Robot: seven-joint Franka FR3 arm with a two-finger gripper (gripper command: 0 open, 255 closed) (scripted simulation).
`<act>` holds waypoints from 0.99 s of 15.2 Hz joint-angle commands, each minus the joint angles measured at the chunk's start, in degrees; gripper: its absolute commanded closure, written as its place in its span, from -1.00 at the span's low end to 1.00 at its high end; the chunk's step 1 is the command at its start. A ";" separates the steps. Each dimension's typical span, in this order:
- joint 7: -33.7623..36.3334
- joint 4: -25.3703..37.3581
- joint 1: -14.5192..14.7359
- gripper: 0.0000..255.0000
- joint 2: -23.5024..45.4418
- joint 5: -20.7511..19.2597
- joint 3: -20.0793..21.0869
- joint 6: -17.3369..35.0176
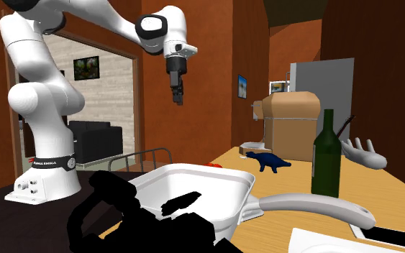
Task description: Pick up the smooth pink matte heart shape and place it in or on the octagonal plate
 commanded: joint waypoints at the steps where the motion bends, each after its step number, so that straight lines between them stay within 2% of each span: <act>1: 1.66 2.13 0.20 -1.00 4.48 -0.14 1.16 2.28; 8: 7.26 9.52 0.95 -1.00 19.38 -2.50 4.17 9.19; 15: 12.88 20.49 2.96 -1.00 34.85 -6.68 5.41 12.84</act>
